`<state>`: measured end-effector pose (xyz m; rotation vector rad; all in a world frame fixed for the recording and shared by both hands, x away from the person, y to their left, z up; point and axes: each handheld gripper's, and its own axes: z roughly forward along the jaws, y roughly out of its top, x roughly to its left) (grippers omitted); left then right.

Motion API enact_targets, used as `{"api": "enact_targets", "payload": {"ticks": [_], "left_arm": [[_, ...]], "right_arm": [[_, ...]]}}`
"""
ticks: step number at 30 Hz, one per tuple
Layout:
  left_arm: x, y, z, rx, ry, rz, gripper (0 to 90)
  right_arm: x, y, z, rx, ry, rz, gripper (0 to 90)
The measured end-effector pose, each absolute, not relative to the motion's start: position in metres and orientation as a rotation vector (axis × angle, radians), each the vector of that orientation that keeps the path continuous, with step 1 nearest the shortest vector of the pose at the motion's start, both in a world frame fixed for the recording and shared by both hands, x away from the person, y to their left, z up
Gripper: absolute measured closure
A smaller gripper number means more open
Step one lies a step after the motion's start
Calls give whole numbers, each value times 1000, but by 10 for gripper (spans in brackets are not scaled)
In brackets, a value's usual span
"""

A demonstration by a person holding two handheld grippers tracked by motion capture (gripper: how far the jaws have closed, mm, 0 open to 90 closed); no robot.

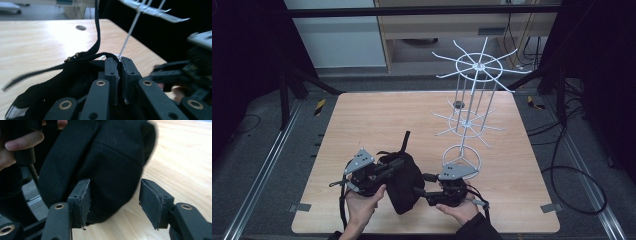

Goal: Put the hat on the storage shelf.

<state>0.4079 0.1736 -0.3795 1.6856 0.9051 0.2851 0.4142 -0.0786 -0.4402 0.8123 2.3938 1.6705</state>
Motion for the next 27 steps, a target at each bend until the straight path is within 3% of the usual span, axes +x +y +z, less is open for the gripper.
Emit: {"api": "enact_targets", "payload": {"ticks": [4, 6, 16, 27], "left_arm": [[407, 174, -378, 1685, 873, 276, 840], [407, 175, -377, 1683, 858, 275, 841], [408, 190, -380, 1733, 824, 319, 841], [405, 242, -409, 1793, 997, 362, 842]], "right_arm": [[414, -76, -444, 795, 2432, 1656, 767], [413, -77, -444, 780, 2429, 1654, 859], [407, -70, -426, 615, 2292, 1375, 882], [408, -29, -434, 596, 2379, 1499, 820]]}}
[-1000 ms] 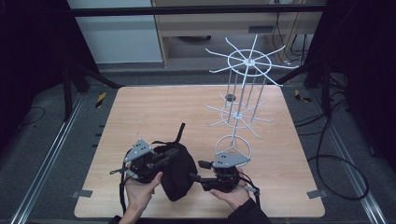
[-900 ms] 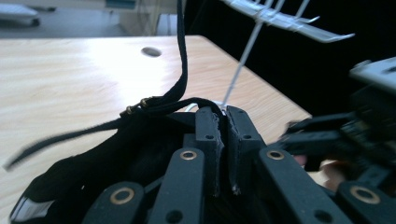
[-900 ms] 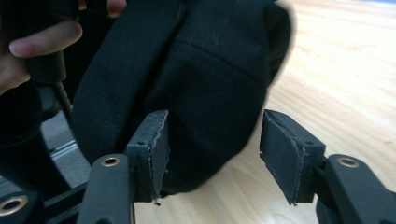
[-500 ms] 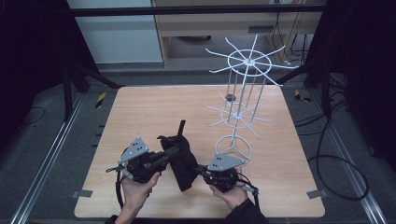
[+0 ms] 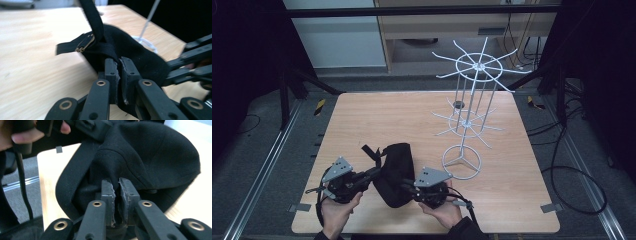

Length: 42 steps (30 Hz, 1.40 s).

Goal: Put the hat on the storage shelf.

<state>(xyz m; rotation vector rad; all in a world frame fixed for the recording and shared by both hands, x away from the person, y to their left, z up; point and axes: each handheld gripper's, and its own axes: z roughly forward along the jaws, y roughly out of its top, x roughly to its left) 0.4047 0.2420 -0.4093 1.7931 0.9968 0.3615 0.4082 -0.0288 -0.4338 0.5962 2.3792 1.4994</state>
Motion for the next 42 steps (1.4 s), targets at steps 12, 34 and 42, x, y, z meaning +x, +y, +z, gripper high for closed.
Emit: {"api": "enact_targets", "payload": {"ticks": [12, 34, 42], "left_arm": [[420, 278, -439, 1887, 1149, 477, 844], [428, 295, -457, 1951, 1279, 565, 682], [417, 290, -429, 1891, 1246, 623, 576]], "right_arm": [[413, -10, -441, 613, 2344, 1533, 619], [414, -98, -453, 841, 2245, 1395, 491], [408, -123, -445, 894, 2181, 1410, 474]]}}
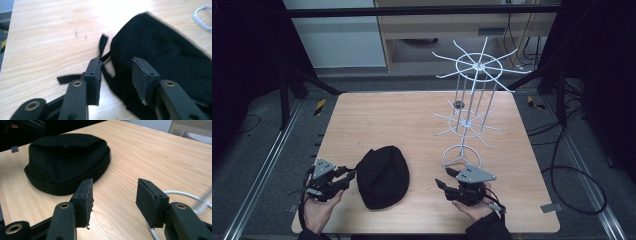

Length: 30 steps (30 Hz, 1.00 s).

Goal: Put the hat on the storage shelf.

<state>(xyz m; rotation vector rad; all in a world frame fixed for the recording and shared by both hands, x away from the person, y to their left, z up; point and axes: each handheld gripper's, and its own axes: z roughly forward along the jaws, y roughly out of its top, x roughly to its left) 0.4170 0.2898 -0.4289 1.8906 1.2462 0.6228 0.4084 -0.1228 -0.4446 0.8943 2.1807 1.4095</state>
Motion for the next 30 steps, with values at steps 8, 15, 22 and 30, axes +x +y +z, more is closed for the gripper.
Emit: {"api": "enact_targets", "payload": {"ticks": [8, 15, 22, 30], "left_arm": [[414, 261, -407, 1910, 1151, 630, 498], [421, 234, -408, 1996, 1125, 622, 463], [436, 216, -417, 2069, 1130, 582, 456], [448, 208, -438, 2145, 1151, 554, 416]], "right_arm": [[403, -159, -447, 990, 2127, 1365, 453], [402, -186, -451, 1068, 2073, 1324, 424], [403, -204, -457, 1135, 2056, 1251, 408], [407, -212, -462, 1179, 2060, 1203, 393]]}}
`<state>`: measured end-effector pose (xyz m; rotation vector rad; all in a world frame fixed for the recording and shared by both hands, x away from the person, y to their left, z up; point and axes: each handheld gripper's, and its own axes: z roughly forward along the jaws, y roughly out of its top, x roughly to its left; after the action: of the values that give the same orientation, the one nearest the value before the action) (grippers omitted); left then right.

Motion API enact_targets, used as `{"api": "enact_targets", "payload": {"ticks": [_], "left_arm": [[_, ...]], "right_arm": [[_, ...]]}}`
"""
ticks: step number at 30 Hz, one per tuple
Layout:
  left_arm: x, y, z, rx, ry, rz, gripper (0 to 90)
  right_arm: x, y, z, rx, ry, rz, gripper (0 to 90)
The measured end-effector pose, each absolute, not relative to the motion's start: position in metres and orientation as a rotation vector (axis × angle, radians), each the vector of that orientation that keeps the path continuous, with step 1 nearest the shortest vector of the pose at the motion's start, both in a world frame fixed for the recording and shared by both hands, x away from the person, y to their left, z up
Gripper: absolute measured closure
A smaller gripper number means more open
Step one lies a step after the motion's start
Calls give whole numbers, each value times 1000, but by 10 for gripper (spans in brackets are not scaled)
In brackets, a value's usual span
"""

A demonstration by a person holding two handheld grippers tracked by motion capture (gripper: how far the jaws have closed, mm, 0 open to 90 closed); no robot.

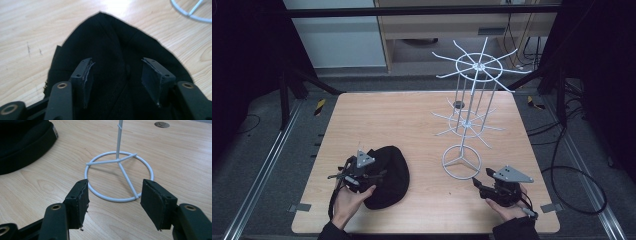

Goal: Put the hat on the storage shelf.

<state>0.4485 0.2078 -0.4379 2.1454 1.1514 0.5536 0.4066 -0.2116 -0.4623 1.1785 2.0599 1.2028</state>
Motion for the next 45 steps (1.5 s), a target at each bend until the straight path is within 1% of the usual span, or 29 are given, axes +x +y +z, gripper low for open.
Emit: {"api": "enact_targets", "payload": {"ticks": [4, 6, 8, 10, 14, 17, 23, 31, 39, 45], "left_arm": [[453, 206, -446, 2172, 1168, 554, 418], [454, 206, -448, 2190, 1180, 562, 448], [456, 206, -450, 2197, 1202, 561, 510], [458, 206, -454, 2200, 1220, 539, 552], [462, 208, -461, 2217, 1252, 502, 739], [464, 210, -463, 2220, 1255, 480, 784], [462, 214, -458, 2164, 1243, 474, 803], [443, 226, -426, 1988, 1134, 518, 805], [428, 234, -400, 1861, 1047, 556, 805], [414, 236, -375, 1759, 970, 582, 805]], "right_arm": [[409, -211, -465, 1191, 2073, 1192, 386], [410, -212, -466, 1183, 2080, 1182, 386], [410, -212, -467, 1184, 2086, 1174, 386], [411, -212, -467, 1189, 2085, 1176, 387], [411, -212, -467, 1187, 2087, 1173, 388], [411, -212, -468, 1188, 2090, 1170, 390], [412, -214, -468, 1199, 2087, 1171, 394], [413, -215, -470, 1197, 2092, 1167, 400], [413, -216, -470, 1199, 2083, 1166, 405], [413, -219, -469, 1206, 2065, 1164, 407]]}}
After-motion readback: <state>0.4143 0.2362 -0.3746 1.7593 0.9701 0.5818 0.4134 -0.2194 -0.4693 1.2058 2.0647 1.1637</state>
